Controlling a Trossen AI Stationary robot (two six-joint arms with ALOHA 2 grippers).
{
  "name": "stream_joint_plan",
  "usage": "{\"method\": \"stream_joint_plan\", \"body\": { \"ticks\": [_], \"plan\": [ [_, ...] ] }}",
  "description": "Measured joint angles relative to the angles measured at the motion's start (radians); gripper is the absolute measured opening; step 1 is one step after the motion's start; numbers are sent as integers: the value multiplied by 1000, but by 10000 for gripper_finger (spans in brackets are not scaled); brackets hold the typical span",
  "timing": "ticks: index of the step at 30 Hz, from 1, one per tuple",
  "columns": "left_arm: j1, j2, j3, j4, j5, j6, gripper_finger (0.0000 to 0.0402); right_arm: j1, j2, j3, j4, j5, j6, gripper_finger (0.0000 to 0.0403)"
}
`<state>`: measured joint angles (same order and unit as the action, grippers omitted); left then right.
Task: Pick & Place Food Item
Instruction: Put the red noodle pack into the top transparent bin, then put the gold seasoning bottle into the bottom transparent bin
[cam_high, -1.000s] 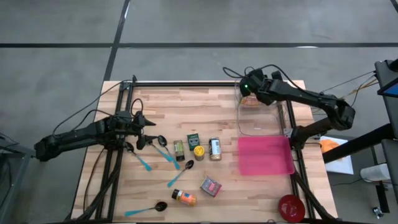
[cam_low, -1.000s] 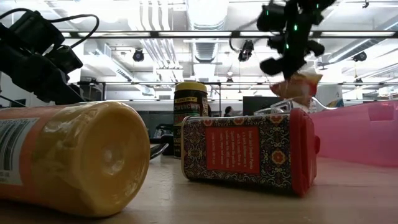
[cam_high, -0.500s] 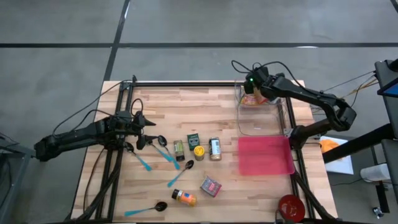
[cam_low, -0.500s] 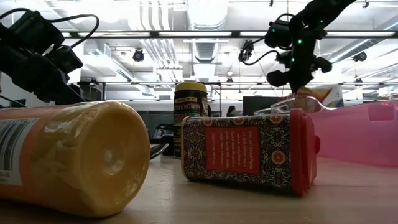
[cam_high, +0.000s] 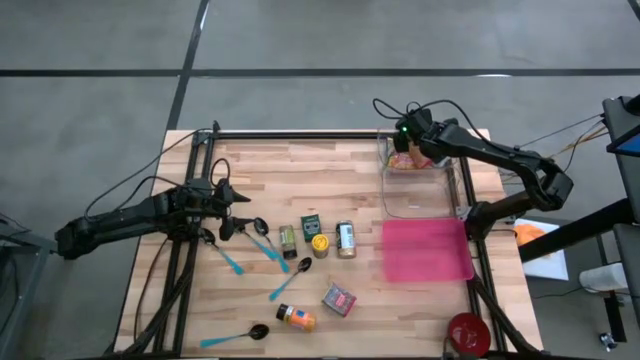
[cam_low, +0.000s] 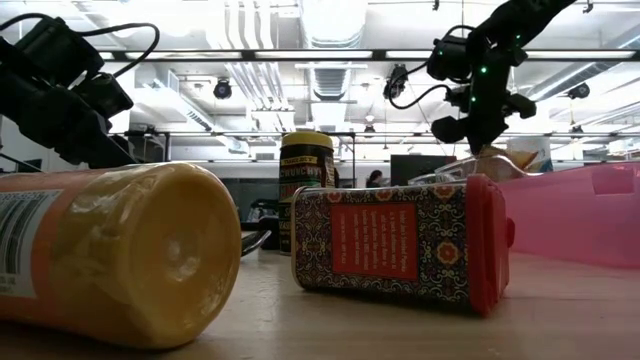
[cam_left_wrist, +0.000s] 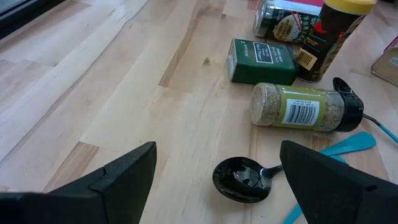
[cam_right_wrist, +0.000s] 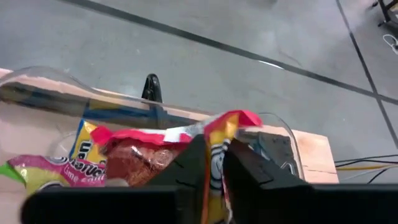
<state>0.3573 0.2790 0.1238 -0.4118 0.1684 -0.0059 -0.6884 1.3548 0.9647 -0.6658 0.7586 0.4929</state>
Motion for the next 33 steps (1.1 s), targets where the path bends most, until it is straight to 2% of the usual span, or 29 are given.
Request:
{"method": "stream_joint_plan", "body": {
  "ticks": [12,19,22,28,33],
  "plan": [
    [0,0,0,0,0,0,345,-5,-9,-8,5,-2,-19,218],
    [0,0,0,0,0,0,345,11,-45,-6,22,-10,2,292],
    [0,0,0,0,0,0,345,14,-64,-6,19,-23,4,312],
    [0,0,0,0,0,0,345,20,-110,-12,75,-209,1,329],
    [0,0,0,0,0,0,345,47,-146,-39,186,-296,-62,330]
  ]
}}
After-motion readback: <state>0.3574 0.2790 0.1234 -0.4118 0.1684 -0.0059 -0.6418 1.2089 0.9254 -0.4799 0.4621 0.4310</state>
